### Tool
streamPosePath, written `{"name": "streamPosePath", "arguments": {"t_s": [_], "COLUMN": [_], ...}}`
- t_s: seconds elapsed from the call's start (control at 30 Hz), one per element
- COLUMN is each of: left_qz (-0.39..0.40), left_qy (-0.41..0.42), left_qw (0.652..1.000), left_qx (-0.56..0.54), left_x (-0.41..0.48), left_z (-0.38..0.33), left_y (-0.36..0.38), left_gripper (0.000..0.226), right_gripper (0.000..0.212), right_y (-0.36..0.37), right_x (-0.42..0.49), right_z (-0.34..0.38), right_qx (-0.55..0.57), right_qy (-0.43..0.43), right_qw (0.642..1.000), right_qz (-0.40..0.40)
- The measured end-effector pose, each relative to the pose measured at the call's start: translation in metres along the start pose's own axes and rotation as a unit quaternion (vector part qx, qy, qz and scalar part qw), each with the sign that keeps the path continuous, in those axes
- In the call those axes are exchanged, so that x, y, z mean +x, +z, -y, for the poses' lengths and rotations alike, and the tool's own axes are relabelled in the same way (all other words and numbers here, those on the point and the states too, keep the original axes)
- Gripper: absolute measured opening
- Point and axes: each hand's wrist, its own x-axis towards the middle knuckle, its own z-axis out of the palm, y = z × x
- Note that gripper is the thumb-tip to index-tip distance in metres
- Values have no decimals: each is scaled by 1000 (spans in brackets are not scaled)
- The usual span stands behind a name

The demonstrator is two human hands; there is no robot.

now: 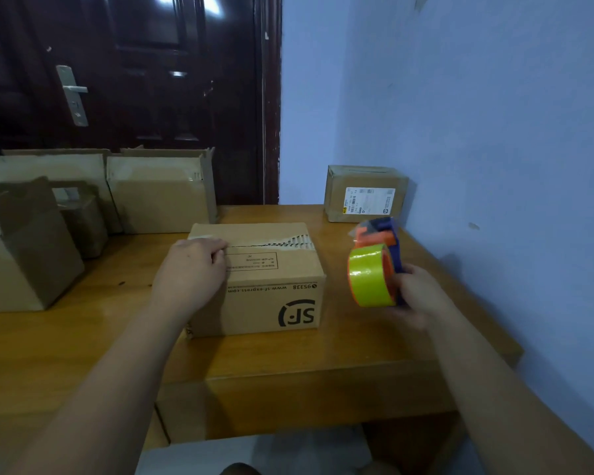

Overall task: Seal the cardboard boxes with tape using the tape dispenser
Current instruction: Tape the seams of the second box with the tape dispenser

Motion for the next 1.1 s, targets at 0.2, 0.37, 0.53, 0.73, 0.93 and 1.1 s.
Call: {"name": "streamPosePath", "arguments": {"t_s": [0.2,0.37,0.53,0.73,0.93,1.1], "left_qz": [-13,-15,7,13,33,40], "left_qy": [13,58,102,115,123,45], "left_qw": [1000,998,984,985,991,920], "left_qx": [-6,10,145,126,48,-386], "left_x": [-1,-4,-7,6,17,16], "left_z": [-18,-41,-60,-53,-51,-78], "left_y": [10,22,22,19,22,4], "left_gripper": [35,35,40,33,25,42], "right_gripper": [35,26,16,23,31,48], "right_y": [5,9,22,51,72,81], "right_x": [-21,-34,-30,-15,-4,-9], "right_z": [30,60,76,77,74,62], "right_qx": [152,179,113,70,-71,-177], "right_qy": [-44,-73,-83,-168,-270,-372], "right_qw": [987,981,988,983,960,911], "right_qz": [42,30,61,36,-23,-3]}}
